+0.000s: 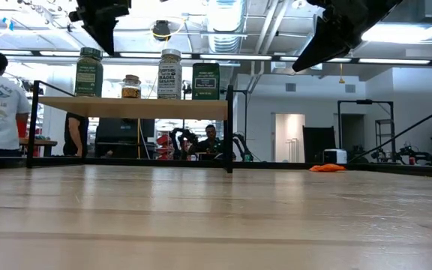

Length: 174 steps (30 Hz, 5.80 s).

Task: Shelf spices
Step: Remove the green seasoning bottle from the shelf

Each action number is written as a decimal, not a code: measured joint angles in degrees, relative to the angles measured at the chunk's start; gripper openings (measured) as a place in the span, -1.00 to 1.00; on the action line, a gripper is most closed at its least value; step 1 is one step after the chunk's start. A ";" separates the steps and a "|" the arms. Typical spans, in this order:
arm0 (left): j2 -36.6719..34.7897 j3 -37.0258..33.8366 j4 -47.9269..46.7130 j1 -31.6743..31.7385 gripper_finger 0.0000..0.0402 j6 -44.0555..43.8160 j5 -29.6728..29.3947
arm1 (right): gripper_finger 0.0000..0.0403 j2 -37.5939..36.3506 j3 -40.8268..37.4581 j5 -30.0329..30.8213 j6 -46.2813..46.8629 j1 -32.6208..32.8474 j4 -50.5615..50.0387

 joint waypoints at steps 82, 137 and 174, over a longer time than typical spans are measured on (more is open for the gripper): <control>-25.09 -21.47 -3.01 -43.41 -1.00 -40.58 -13.49 | -0.93 0.20 -4.90 0.07 0.46 -0.17 4.70; -20.37 -21.80 -2.87 -32.39 -1.00 -43.99 -23.07 | -0.93 0.20 -4.90 0.07 -0.59 -0.87 6.29; -20.20 -15.68 30.55 -33.71 -1.00 -12.64 -9.19 | -0.93 0.20 -3.21 0.04 -1.51 -1.51 6.17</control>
